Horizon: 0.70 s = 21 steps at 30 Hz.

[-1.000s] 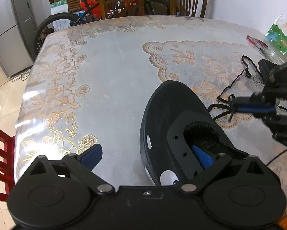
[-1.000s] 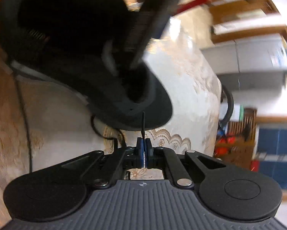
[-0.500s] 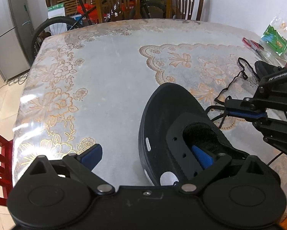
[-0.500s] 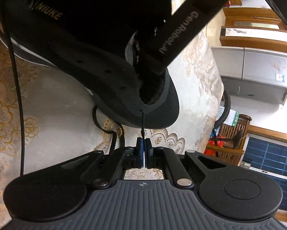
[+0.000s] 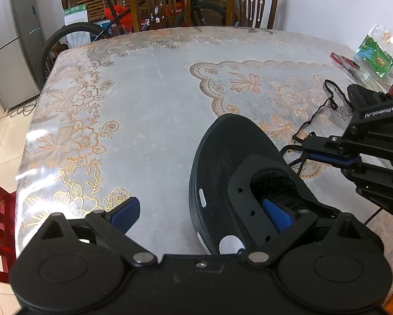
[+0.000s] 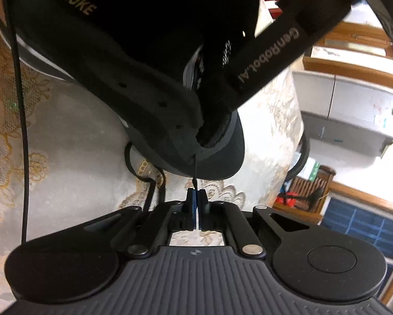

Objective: Lace up shoes with both hands

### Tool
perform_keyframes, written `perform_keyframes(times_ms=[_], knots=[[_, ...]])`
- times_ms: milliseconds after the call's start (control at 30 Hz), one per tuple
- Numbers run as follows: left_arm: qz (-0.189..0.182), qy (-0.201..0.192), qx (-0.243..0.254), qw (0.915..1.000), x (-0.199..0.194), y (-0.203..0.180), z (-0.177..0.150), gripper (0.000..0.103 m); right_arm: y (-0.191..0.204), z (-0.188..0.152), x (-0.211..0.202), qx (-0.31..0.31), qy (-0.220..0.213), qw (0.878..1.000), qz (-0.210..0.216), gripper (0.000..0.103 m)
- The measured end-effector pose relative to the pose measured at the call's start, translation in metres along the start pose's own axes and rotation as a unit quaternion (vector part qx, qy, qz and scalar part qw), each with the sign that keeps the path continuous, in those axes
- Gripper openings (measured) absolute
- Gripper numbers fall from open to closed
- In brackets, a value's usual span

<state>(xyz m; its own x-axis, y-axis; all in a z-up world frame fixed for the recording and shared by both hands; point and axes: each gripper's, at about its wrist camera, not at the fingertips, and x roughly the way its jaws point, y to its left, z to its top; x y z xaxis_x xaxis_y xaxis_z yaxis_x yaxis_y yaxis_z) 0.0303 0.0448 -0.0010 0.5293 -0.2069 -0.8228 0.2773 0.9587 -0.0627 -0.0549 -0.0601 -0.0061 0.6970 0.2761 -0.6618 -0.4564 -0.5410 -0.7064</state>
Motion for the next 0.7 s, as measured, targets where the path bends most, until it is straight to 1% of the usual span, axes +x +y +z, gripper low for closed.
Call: perform_keyframes(times_ms=[233, 300, 533, 700], knots=[[-0.002, 0.000, 0.000, 1.0000, 0.000, 0.001, 0.000, 0.100, 0.005, 0.000, -0.005, -0.033, -0.009, 0.999, -0.023, 0.000], [-0.003, 0.000, 0.000, 1.0000, 0.000, 0.001, 0.000, 0.100, 0.005, -0.002, -0.008, -0.033, -0.013, 0.999, -0.019, 0.000], [-0.002, 0.000, 0.002, 1.0000, 0.000, 0.001, 0.001, 0.100, 0.001, -0.008, -0.020, -0.015, -0.042, 0.999, -0.028, 0.000], [0.002, -0.002, 0.004, 1.0000, -0.001, 0.000, 0.001, 0.099, 0.003, -0.009, -0.019, -0.015, -0.042, 0.999, -0.012, 0.001]])
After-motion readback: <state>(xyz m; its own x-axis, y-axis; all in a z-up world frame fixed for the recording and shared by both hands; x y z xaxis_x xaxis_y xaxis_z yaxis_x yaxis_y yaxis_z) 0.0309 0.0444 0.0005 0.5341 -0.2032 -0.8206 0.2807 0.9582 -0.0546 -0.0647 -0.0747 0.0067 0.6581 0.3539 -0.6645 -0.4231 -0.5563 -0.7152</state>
